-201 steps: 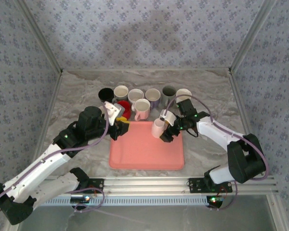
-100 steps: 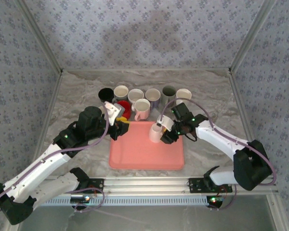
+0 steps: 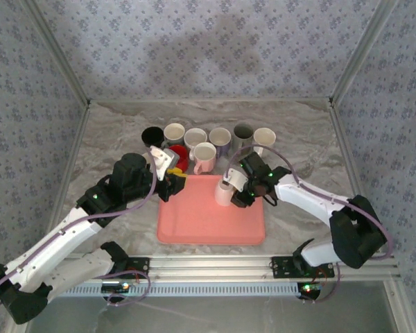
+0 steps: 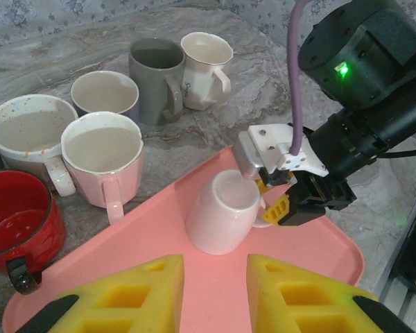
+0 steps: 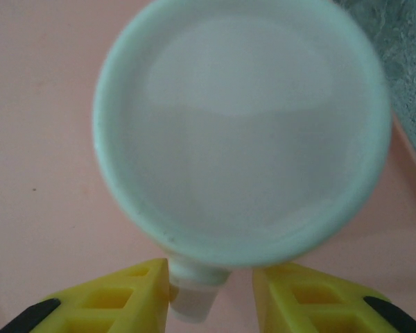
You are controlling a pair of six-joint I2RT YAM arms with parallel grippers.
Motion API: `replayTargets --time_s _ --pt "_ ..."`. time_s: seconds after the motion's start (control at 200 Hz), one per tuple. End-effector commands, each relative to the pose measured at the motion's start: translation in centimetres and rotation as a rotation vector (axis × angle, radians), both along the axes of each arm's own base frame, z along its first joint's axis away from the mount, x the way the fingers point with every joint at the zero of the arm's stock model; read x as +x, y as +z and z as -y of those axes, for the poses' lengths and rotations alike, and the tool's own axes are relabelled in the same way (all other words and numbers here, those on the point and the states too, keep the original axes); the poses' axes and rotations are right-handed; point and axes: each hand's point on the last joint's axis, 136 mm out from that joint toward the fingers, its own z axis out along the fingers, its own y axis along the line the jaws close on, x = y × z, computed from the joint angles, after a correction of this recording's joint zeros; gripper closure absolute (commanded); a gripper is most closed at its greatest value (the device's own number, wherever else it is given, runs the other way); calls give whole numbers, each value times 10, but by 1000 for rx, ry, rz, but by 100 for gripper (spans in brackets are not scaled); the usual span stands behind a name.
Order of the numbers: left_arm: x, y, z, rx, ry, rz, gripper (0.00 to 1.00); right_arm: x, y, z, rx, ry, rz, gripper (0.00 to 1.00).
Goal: Turn the mug right side up
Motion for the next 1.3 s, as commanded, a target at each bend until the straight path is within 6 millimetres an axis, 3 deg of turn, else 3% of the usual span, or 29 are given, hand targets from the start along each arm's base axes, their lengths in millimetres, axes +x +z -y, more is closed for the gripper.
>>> replayTargets --time_s 0.0,0.17,0.38,0.585,0.69,1.074,1.294 --pt "3 1 0 2 2 23 71 4 -6 -1 -23 -23 4 66" --pt "4 1 -1 3 6 26 71 8 -8 -6 -24 -26 5 71" --pt "4 1 -1 6 7 29 71 16 -14 -4 -59 -42 12 88" --pt "5 0 -2 10 9 30 71 18 0 -12 -13 -36 41 100" --pt "5 -1 -2 14 11 30 71 18 12 -13 22 -37 68 100" --pt "8 4 -4 -14 36 38 71 -3 93 -11 290 -62 268 100" --pt "-6 25 8 -170 -13 -26 64 -19 166 -9 674 -154 319 100"
